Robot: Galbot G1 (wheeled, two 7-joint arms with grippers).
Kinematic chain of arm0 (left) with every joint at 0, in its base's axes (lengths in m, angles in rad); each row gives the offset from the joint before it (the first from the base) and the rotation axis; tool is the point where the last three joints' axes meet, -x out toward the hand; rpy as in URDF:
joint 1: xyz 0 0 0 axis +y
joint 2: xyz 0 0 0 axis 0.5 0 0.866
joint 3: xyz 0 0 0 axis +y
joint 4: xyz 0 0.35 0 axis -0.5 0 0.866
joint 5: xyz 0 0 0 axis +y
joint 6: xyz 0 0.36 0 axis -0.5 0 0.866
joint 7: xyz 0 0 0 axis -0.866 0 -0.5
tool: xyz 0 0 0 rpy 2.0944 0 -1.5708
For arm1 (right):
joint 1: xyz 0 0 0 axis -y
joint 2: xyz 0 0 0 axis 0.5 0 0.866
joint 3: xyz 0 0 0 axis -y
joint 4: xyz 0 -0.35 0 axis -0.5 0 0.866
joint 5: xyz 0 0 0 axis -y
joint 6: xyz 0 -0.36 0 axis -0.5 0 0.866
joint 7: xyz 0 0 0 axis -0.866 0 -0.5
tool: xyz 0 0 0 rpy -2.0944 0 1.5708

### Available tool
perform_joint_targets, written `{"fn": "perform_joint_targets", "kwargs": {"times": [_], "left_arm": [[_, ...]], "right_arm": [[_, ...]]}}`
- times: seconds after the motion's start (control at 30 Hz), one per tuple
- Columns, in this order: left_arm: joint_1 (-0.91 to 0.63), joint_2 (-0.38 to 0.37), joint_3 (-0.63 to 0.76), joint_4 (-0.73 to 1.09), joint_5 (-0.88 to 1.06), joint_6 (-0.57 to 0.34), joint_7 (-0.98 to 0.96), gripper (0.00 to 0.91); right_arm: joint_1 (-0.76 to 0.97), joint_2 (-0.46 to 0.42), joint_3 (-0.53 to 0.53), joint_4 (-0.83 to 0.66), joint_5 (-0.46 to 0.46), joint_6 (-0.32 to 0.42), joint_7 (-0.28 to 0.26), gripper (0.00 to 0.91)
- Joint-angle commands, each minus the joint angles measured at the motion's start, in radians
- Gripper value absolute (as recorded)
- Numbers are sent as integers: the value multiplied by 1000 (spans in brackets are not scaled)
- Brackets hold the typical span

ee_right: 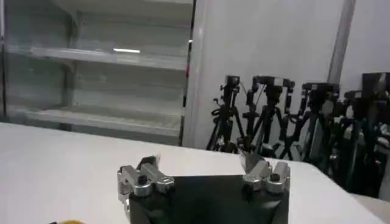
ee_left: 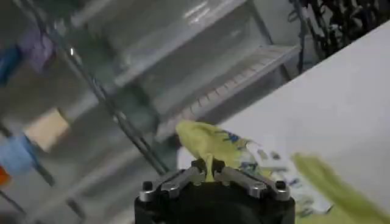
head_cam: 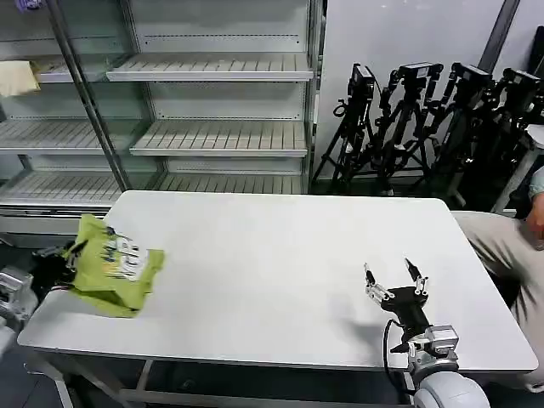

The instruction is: Fold and organize the clothes.

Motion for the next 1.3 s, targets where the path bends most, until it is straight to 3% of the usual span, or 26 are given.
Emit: {"fn": "perform_joint_targets", "kwargs": {"times": [0.03, 0.1, 0.23, 0.4, 0.67, 0.83, 1.07, 1.13, 1.3], "left_arm": [[176, -266, 114, -414, 716, -158, -16, 10], [222, -380, 374, -483, 773, -160, -103, 10], [165, -475, 772, -433, 794, -165, -216, 10], [17, -507, 1013, -357, 308, 46, -293, 10], [-245, -545, 1045, -159, 126, 136, -374, 10], [-362, -567, 1011, -83, 95, 153, -432, 10], [-431, -597, 1014, -6, -83, 154, -558, 10], [-435, -622, 1007, 8, -155, 154, -588, 10], [-433, -625, 1023, -13, -245, 154, -604, 10]], "right_arm": [[-12, 4, -9, -6, 4, 19, -13, 907], [-14, 4, -12, 0, 3, 17, -20, 907], [-8, 0, -13, 10, -3, 12, -28, 907], [-18, -15, 10, 10, -2, 10, -33, 907], [-3, -31, 63, -4, 12, 3, -29, 907], [33, -40, 90, 3, 32, -18, -63, 907], [95, -54, 106, 6, 46, -47, -87, 907], [129, -63, 101, -9, 93, -53, -104, 907], [174, -65, 80, -28, 86, -53, -88, 907]]}}
